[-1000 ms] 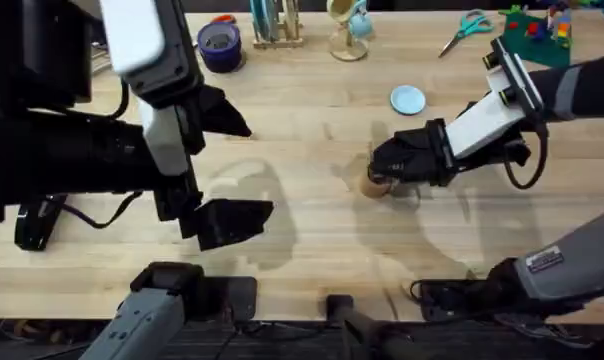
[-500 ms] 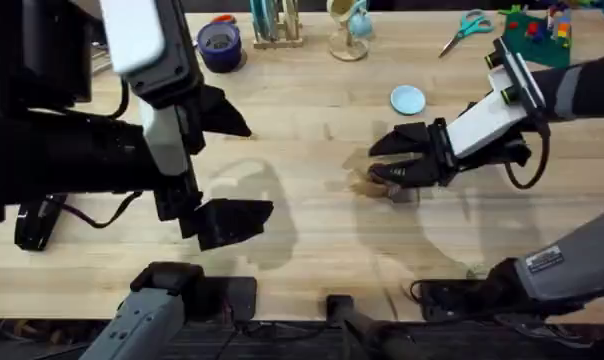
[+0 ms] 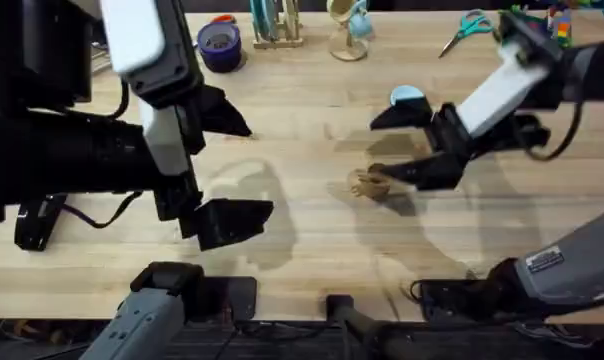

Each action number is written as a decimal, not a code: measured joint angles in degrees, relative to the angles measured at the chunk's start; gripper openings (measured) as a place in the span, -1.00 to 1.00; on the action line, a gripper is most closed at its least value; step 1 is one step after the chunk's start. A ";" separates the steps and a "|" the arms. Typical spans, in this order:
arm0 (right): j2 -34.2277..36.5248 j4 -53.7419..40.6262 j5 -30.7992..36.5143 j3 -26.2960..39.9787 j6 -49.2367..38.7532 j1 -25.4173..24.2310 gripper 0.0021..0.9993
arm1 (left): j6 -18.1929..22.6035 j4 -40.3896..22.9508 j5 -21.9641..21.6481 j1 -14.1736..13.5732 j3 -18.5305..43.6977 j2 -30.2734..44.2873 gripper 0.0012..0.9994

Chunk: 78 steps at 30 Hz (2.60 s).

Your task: Pick up a utensil and set it on the pink plate, then put the other utensil in the container.

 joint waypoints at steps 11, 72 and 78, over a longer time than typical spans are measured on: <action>-0.07 -15.45 9.46 26.76 6.87 -0.11 0.99 | -0.01 0.02 0.00 0.00 0.00 0.00 0.99; -57.71 -12.45 72.88 25.01 97.11 5.70 0.99 | -0.78 0.79 7.67 0.00 0.98 0.00 0.99; -59.41 -12.51 73.71 25.01 97.95 5.70 0.99 | -7.85 4.24 7.57 0.00 4.76 0.00 0.99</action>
